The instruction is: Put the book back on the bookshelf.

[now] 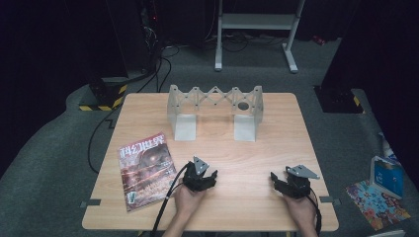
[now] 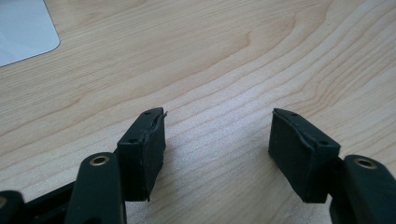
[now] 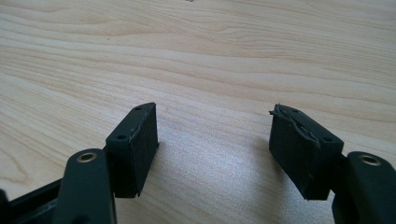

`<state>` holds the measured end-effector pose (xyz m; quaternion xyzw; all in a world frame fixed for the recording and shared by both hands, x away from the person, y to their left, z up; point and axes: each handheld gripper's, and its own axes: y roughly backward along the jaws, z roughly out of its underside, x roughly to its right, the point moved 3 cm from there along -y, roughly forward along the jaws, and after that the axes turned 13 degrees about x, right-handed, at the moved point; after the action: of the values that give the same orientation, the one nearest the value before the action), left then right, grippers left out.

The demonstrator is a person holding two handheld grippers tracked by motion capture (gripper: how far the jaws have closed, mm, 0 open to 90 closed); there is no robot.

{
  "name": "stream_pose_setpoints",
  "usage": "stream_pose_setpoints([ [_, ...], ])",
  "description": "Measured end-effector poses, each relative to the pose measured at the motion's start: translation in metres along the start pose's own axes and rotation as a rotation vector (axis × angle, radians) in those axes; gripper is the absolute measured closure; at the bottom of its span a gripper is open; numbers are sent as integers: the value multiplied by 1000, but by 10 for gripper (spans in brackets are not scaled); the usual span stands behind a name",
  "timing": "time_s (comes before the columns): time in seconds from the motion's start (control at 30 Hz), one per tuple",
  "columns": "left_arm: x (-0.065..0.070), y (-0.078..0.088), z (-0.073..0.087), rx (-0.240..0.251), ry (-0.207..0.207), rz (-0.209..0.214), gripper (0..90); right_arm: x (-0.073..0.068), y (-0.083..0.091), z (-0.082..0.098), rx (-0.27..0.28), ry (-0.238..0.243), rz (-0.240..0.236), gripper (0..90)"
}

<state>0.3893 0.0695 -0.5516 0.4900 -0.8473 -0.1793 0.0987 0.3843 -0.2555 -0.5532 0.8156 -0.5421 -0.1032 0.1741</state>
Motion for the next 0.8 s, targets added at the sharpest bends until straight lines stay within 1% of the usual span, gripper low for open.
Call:
stream_pose_setpoints([
  [0.43, 2, 2, 0, -3, -6, 15, 363, 0, 0, 0, 0, 1, 1, 326],
  [0.7, 1, 2, 0, -6, 3, 11, 374, 0, 0, 0, 0, 1, -2, 326],
  [0.77, 2, 2, 0, -6, -4, 10, 374, 0, 0, 0, 0, 1, -2, 326],
  [0.8, 2, 3, 0, -5, -1, 13, 373, 0, 0, 0, 1, 2, -3, 326],
])
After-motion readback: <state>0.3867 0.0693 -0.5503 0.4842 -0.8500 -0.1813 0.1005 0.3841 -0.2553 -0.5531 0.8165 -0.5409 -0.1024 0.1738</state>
